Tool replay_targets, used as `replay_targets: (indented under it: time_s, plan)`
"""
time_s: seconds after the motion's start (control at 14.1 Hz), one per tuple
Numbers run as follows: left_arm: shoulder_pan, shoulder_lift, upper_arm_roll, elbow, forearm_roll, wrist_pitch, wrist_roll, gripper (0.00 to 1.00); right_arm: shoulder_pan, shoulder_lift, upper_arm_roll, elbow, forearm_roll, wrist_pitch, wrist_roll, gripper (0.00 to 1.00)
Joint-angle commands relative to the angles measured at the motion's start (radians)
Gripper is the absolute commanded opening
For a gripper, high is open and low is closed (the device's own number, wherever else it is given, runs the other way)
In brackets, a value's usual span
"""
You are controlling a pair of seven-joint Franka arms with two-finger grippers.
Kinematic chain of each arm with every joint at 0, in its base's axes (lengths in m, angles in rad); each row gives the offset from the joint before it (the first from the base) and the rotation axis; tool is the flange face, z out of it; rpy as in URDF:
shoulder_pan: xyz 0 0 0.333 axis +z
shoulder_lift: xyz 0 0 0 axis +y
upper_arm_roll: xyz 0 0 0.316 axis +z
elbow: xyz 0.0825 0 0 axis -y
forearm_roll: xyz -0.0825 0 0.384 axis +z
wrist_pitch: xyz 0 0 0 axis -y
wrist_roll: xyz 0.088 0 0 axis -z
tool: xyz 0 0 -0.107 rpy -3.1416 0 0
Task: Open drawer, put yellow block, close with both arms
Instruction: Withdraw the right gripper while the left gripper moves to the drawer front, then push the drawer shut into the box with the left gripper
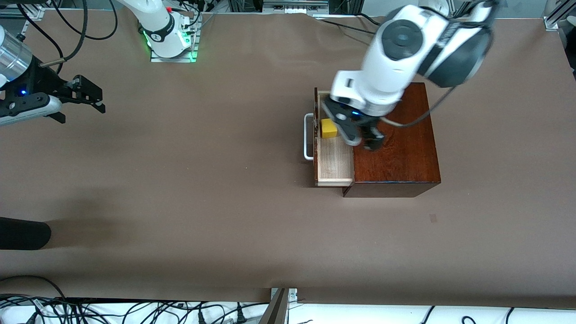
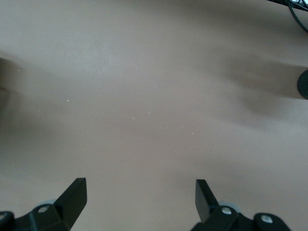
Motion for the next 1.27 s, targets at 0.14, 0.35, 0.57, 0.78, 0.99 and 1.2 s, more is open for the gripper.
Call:
replay_targets:
  time_s: [0.14, 0.35, 0.57, 0.78, 0.99, 1.2]
  plan:
    - [-0.02, 0.139, -0.082, 0.041, -0.007, 0.163, 0.282, 1.0, 0.004, 0.019, -0.002, 0.013, -0.014, -0.014, 0.023, 1.0]
    - [-0.055, 0.217, -0.082, 0.026, 0.001, 0.309, 0.361, 1.0, -0.003, 0.022, -0.007, 0.02, -0.014, -0.008, 0.023, 1.0]
    - [-0.116, 0.282, -0.081, 0.018, 0.077, 0.357, 0.339, 1.0, -0.008, 0.027, -0.01, 0.021, -0.008, -0.014, 0.029, 1.0]
    - [-0.12, 0.282, -0.078, -0.071, 0.085, 0.35, 0.305, 1.0, -0.003, 0.033, -0.008, 0.023, -0.013, -0.014, 0.025, 1.0]
    - [-0.114, 0.279, -0.071, -0.103, 0.119, 0.302, 0.301, 1.0, -0.006, 0.036, -0.01, 0.023, -0.013, -0.014, 0.023, 1.0]
    - [-0.088, 0.277, -0.058, -0.091, 0.134, 0.196, 0.305, 1.0, -0.008, 0.036, -0.01, 0.023, -0.011, -0.016, 0.023, 1.0]
